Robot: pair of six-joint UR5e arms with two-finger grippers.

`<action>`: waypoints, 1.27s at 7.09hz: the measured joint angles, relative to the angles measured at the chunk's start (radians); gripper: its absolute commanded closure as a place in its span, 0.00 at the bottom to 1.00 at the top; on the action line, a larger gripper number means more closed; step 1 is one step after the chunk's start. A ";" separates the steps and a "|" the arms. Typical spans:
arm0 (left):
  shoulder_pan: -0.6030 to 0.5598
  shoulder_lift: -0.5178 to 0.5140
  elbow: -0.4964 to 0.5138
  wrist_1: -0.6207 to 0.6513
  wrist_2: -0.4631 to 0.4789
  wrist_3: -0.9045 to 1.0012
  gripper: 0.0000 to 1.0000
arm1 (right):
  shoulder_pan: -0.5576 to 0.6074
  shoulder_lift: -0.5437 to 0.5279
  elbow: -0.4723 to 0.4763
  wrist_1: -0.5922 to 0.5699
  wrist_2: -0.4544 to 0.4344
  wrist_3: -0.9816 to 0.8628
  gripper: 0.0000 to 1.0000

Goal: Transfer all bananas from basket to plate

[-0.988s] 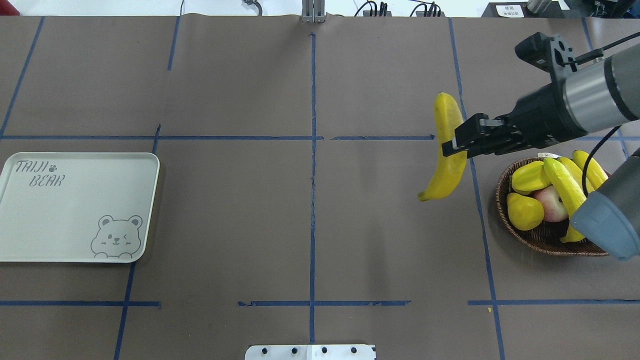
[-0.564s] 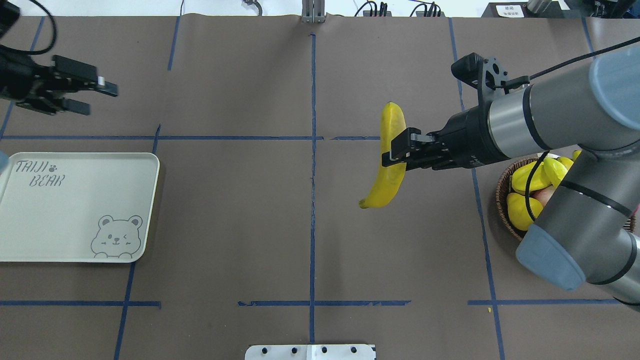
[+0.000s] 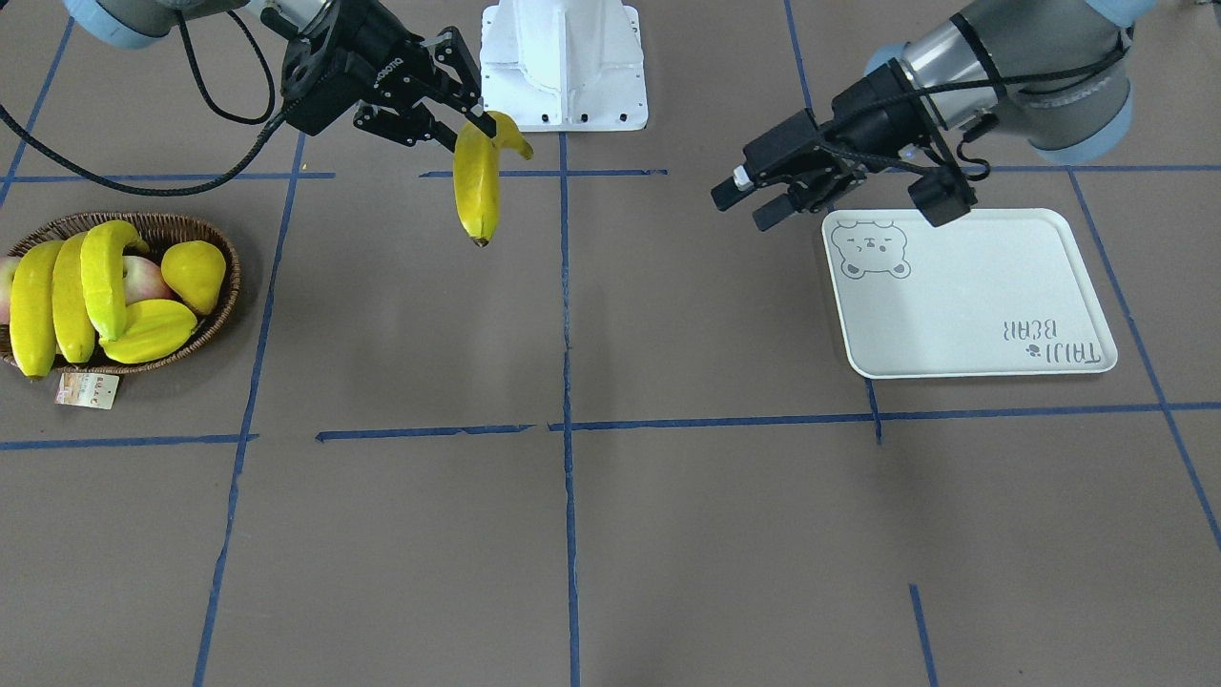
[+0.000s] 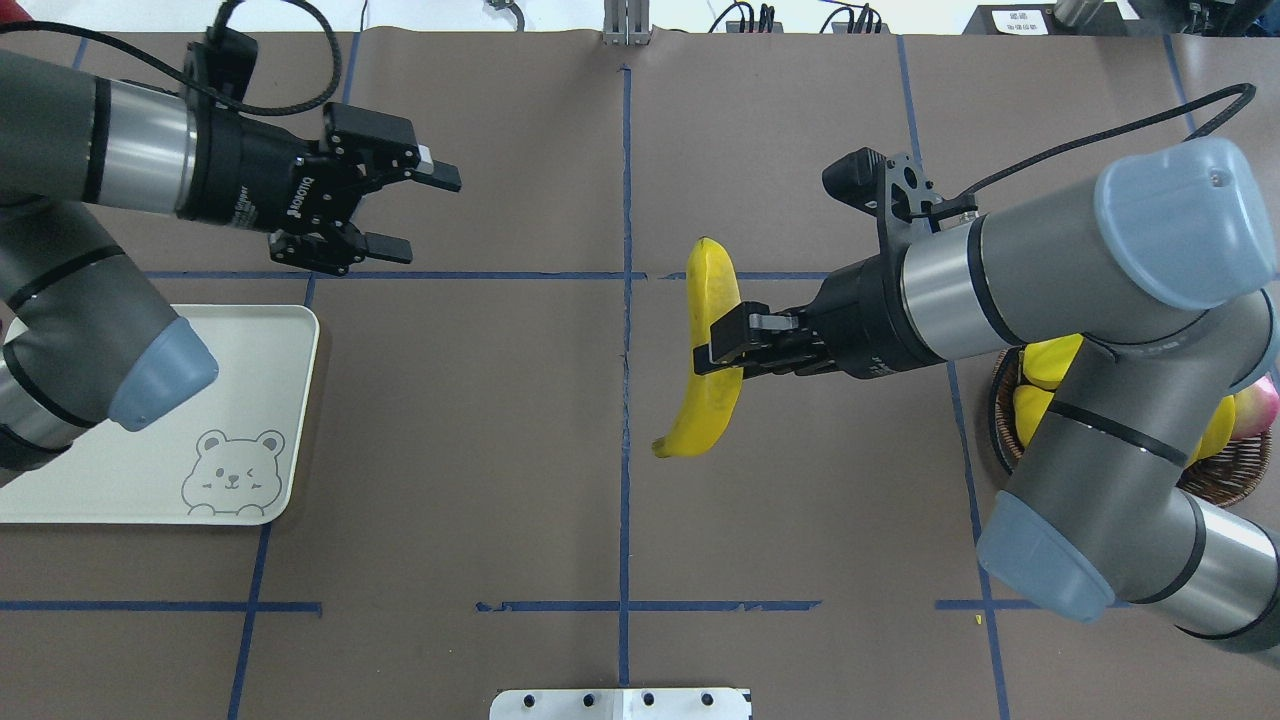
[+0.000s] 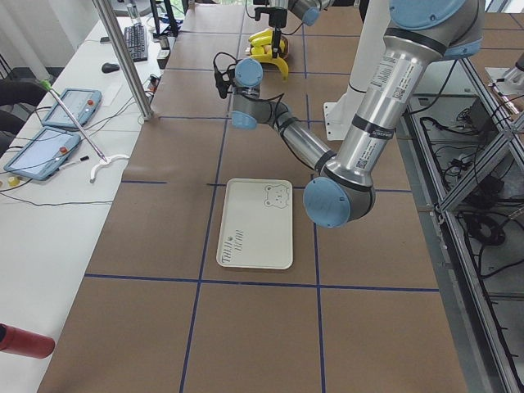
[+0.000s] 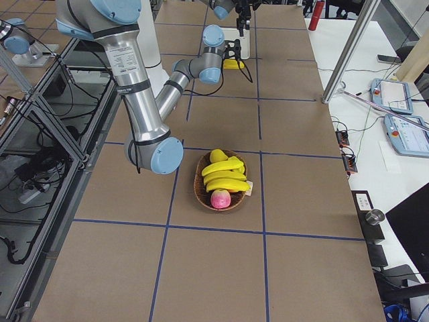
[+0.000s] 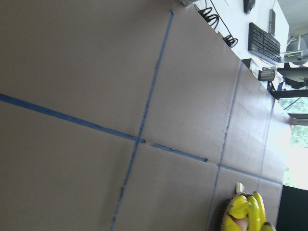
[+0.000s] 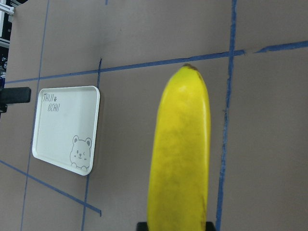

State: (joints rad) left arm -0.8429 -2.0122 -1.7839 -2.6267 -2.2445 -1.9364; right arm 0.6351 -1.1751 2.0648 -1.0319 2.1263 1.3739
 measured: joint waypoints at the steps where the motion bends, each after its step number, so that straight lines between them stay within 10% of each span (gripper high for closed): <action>1: 0.059 -0.026 -0.007 -0.005 0.047 -0.020 0.01 | -0.018 0.024 -0.005 0.005 -0.001 -0.003 0.99; 9: 0.265 -0.081 -0.020 0.002 0.269 -0.055 0.06 | -0.104 0.055 -0.024 0.105 -0.081 0.004 0.99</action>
State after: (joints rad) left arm -0.5774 -2.0934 -1.8042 -2.6248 -1.9758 -1.9911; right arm 0.5309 -1.1200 2.0405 -0.9268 2.0448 1.3774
